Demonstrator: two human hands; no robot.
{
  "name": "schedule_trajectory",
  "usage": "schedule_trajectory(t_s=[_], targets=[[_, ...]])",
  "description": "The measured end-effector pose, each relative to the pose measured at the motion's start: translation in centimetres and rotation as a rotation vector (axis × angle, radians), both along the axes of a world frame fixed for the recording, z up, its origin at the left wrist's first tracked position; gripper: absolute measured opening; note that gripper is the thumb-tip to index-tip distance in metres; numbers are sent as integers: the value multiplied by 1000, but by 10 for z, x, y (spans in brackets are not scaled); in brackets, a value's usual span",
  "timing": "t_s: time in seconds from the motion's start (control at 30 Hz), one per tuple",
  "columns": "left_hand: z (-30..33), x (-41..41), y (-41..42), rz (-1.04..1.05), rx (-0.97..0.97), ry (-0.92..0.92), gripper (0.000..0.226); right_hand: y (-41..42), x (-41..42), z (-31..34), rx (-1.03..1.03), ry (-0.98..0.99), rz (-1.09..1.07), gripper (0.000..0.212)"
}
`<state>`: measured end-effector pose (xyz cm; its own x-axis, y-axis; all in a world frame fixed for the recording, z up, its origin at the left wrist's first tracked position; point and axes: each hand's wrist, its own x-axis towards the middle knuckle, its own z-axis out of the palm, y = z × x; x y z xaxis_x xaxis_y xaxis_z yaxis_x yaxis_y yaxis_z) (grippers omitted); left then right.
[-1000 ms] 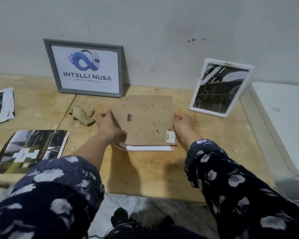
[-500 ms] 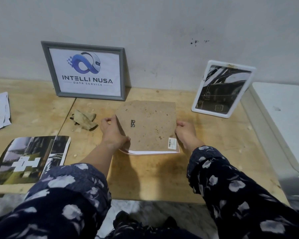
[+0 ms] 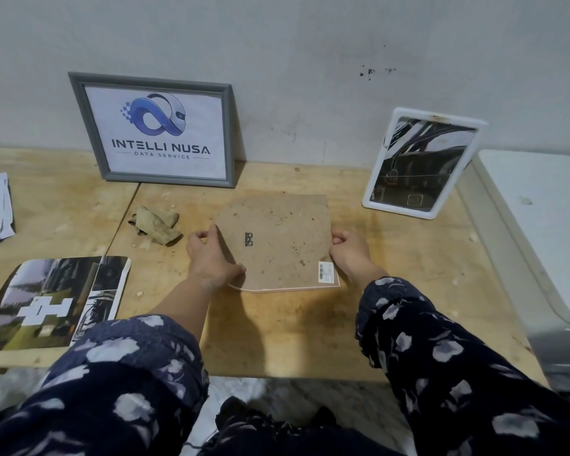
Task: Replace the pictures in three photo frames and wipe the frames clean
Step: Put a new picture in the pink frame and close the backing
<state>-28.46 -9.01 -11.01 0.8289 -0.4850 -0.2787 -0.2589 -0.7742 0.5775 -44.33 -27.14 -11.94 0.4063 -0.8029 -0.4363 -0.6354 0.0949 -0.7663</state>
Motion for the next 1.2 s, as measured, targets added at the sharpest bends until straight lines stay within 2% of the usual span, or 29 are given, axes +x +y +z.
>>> schedule_trajectory(t_s=[0.23,0.4,0.5,0.7,0.8,1.0,1.13,1.2], targets=[[-6,-2,1,-12,24,16,99,0,4,-22,-137,176,120,50],[-6,-1,3,-57,184,-96,90,6,0,-12,-179,292,241,55],[-7,-1,2,-83,215,-106,92,4,-1,-10,-209,367,335,57],[1,7,-6,-286,463,-202,85,0,3,-4,-352,465,482,43],[6,10,-13,-393,542,-239,80,-1,7,3,-438,547,528,50],[13,17,-23,-504,644,-286,97,-5,18,13,-487,686,791,71],[15,22,-33,-632,732,-335,109,-15,26,22,-476,730,851,63],[15,25,-40,-685,753,-344,116,-20,30,26,-461,736,865,67]])
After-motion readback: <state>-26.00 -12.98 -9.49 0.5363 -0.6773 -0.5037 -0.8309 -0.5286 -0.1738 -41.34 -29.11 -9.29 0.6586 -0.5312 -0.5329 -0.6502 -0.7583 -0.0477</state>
